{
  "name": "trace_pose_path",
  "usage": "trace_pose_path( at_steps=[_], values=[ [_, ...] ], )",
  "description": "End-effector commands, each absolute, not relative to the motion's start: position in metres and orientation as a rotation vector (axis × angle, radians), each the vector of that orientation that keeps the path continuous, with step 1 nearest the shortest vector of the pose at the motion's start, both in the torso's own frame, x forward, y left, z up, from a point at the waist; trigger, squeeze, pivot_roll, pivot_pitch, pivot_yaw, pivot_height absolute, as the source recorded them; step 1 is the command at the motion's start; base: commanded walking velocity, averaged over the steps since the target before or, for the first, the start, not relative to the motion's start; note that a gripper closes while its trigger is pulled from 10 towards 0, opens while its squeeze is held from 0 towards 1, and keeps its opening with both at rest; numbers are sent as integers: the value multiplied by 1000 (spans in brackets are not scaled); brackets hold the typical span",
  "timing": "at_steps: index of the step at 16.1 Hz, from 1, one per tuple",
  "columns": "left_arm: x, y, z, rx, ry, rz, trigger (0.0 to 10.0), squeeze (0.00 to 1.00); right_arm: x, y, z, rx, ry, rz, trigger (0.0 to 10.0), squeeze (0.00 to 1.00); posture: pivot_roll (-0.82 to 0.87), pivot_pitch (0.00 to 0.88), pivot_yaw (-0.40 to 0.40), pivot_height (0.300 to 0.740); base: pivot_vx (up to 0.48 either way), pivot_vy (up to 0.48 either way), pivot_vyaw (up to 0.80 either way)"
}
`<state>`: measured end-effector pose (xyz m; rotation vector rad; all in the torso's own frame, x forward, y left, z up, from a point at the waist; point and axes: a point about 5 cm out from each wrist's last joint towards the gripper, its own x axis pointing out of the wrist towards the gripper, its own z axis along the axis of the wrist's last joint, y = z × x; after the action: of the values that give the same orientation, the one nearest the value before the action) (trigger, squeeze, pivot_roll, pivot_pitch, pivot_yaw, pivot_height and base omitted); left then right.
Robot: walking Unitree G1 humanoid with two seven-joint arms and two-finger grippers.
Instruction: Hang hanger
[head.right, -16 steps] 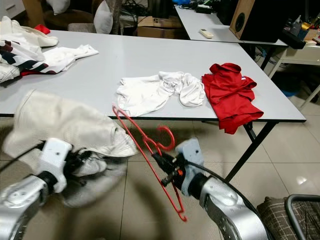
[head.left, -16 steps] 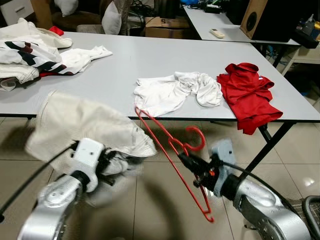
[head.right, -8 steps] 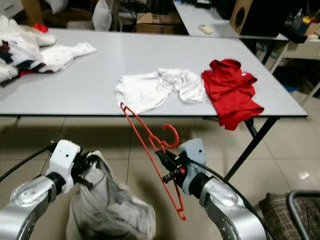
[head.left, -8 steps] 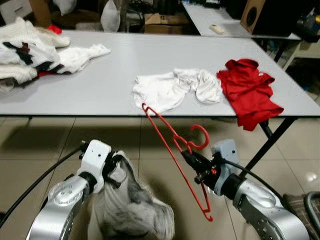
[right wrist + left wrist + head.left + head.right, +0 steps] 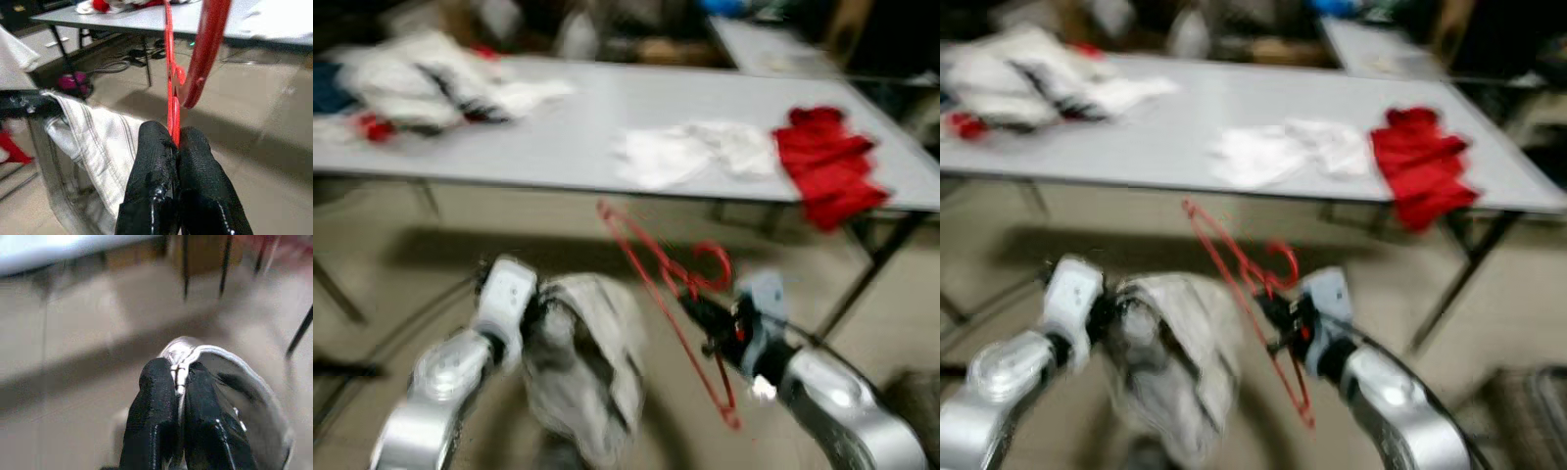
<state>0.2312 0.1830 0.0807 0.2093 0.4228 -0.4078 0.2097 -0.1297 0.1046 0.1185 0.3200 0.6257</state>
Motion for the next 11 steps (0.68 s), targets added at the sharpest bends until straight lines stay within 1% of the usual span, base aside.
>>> trace_pose_path(
  at_steps=[1,2,3,4,5,6,7,9,11],
  values=[
    [244,183,100,245,341,-397,10000,0,214,-132,107,91,313,601,10000,0,-41,0,2,740,0,0,0],
    [247,184,103,236,337,-414,6039,0,214,-135,104,79,334,583,10000,0,-40,0,0,740,0,0,0],
    [248,184,104,232,336,-421,6039,0,214,-136,103,73,342,578,10000,0,-39,0,-1,740,0,0,0],
    [255,183,109,242,331,-436,706,0,214,-140,98,42,366,566,10000,0,-39,0,-1,740,0,0,0],
    [260,182,111,244,328,-440,706,0,214,-142,98,27,372,570,10000,0,-39,0,-3,740,0,0,0],
    [275,182,116,242,321,-435,0,0,213,-146,98,8,374,582,10000,0,-42,0,-1,740,0,0,0],
    [284,183,116,238,335,-413,0,0,213,-150,100,-7,376,593,10000,0,-47,0,2,740,0,0,0],
    [309,182,112,173,405,-376,0,0,208,-163,108,-80,402,675,10000,0,-58,0,13,740,0,0,0],
    [326,176,113,199,430,-400,0,0,202,-173,120,-136,462,766,10000,0,-85,0,29,740,0,0,0]
  ],
)
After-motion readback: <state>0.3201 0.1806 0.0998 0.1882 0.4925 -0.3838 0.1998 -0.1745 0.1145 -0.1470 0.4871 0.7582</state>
